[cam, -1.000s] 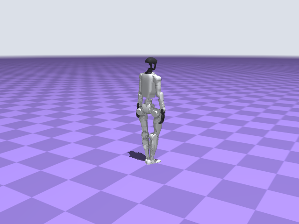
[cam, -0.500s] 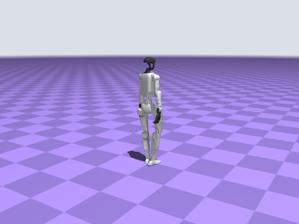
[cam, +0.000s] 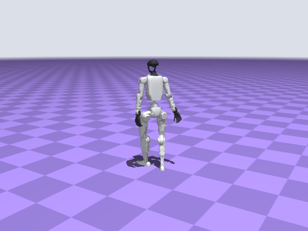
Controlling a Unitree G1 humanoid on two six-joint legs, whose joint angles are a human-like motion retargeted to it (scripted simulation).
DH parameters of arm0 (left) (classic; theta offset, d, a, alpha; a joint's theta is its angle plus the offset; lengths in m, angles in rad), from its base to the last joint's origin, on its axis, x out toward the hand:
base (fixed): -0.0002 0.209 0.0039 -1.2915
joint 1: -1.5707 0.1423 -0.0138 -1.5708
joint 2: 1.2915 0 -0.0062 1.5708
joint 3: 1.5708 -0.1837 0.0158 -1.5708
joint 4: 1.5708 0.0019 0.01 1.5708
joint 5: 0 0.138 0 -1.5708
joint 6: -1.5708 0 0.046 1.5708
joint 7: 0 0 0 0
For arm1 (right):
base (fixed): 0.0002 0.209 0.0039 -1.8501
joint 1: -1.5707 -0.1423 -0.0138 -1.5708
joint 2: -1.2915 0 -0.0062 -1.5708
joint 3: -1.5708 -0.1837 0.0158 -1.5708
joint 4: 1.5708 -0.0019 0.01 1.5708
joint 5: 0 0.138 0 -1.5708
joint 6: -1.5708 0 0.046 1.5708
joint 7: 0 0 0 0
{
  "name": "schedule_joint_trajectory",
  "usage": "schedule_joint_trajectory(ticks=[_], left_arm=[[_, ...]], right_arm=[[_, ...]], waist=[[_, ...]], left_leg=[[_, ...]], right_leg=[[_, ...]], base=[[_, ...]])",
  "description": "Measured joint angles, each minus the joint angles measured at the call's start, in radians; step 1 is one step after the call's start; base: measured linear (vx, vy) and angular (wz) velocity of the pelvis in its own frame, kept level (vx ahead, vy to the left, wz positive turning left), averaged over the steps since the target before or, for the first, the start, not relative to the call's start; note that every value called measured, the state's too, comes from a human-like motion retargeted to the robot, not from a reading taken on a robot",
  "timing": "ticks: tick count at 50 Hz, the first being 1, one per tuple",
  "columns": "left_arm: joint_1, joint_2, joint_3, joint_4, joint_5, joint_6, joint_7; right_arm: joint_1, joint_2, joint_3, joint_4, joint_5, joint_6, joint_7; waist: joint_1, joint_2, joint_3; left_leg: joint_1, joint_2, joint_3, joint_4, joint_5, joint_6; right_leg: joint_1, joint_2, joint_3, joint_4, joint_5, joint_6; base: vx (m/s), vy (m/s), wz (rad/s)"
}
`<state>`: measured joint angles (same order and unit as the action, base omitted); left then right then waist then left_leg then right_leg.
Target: In place motions
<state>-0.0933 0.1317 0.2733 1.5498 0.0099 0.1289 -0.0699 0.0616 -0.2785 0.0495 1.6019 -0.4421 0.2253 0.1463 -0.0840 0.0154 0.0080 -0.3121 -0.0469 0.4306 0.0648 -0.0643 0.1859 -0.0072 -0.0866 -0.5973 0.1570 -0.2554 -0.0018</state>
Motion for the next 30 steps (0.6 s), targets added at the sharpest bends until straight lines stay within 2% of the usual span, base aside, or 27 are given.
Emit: schedule_joint_trajectory(ticks=[3, 6, 8, 10, 12, 14, 17, 19, 24, 30], left_arm=[[-0.010, 0.009, 0.012, 0.025, 0.002, 0.001, 0.009], [-0.018, 0.017, 0.027, 0.053, -0.016, -0.004, 0.009], [-0.017, 0.024, 0.037, 0.069, -0.028, -0.009, 0.016], [-0.005, 0.028, 0.047, 0.085, -0.030, -0.014, 0.031], [0.014, 0.027, 0.058, 0.105, -0.024, -0.020, 0.049], [0.039, 0.023, 0.070, 0.120, -0.016, -0.022, 0.056], [0.074, 0.017, 0.104, 0.130, -0.011, -0.023, 0.051], [0.098, 0.009, 0.133, 0.132, -0.013, -0.026, 0.050], [0.161, -0.006, 0.196, 0.149, -0.034, -0.026, 0.034], [0.192, -0.019, 0.245, 0.142, -0.046, -0.011, -0.009]], right_arm=[[0.031, -0.009, -0.014, 0.014, 0.005, 0.011, -0.004], [0.055, -0.008, -0.040, 0.012, 0.007, 0.021, -0.026], [0.060, -0.008, -0.053, 0.009, 0.010, 0.030, -0.045], [0.058, -0.007, -0.062, 0.006, 0.013, 0.039, -0.064], [0.049, -0.009, -0.065, -0.001, 0.019, 0.029, -0.073], [0.032, -0.014, -0.062, -0.021, 0.030, 0.007, -0.070], [-0.021, -0.008, -0.052, -0.086, 0.046, -0.004, -0.059], [-0.063, 0.011, -0.057, -0.147, 0.053, -0.006, -0.054], [-0.141, 0.099, -0.049, -0.340, 0.110, -0.040, -0.018], [-0.176, 0.186, 0.059, -0.526, 0.179, -0.101, 0.073]], waist=[[-0.017, -0.030, -0.029], [-0.022, -0.051, -0.046], [-0.013, -0.059, -0.055], [0.000, -0.063, -0.067], [0.018, -0.077, -0.086], [0.044, -0.094, -0.097], [0.103, -0.095, -0.075], [0.118, -0.107, -0.064], [0.139, -0.123, -0.060], [0.165, -0.119, -0.045]], left_leg=[[0.050, 0.056, 0.343, 0.006, -0.068, 0.002], [0.140, 0.075, 0.675, 0.005, -0.113, -0.022], [0.190, 0.061, 0.846, -0.015, -0.086, -0.047], [0.214, 0.044, 0.930, -0.050, 0.028, -0.066], [0.201, 0.006, 0.891, -0.094, 0.167, -0.025], [0.171, -0.034, 0.785, -0.113, 0.123, 0.002], [0.184, -0.058, 0.815, -0.141, 0.119, 0.015], [0.179, -0.064, 0.773, -0.139, 0.116, 0.018], [0.173, -0.066, 0.781, -0.124, 0.099, 0.012], [0.186, -0.054, 0.778, -0.100, 0.056, -0.003]], right_leg=[[0.044, -0.027, -0.202, -0.035, -0.024, 0.035], [0.083, -0.023, -0.376, -0.061, -0.041, 0.072], [0.105, -0.011, -0.464, -0.070, -0.049, 0.095], [0.126, 0.004, -0.538, -0.074, -0.056, 0.116], [0.139, -0.001, -0.593, -0.070, -0.056, 0.135], [0.146, -0.017, -0.622, -0.058, -0.053, 0.148], [0.161, -0.006, -0.615, -0.047, -0.052, 0.155], [0.165, -0.012, -0.616, -0.048, -0.047, 0.159], [0.155, -0.021, -0.619, -0.043, -0.042, 0.161], [0.161, -0.023, -0.601, -0.039, -0.033, 0.161]], base=[[0.00, 0.24, 4.35], [0.04, 0.26, 3.93], [0.08, 0.25, 3.13], [0.14, 0.23, 2.51], [0.19, 0.28, 2.00], [0.14, 0.20, 1.18], [0.03, 0.14, 0.24], [0.02, 0.06, 0.23], [0.07, 0.03, 0.10], [0.15, 0.01, -0.15]])
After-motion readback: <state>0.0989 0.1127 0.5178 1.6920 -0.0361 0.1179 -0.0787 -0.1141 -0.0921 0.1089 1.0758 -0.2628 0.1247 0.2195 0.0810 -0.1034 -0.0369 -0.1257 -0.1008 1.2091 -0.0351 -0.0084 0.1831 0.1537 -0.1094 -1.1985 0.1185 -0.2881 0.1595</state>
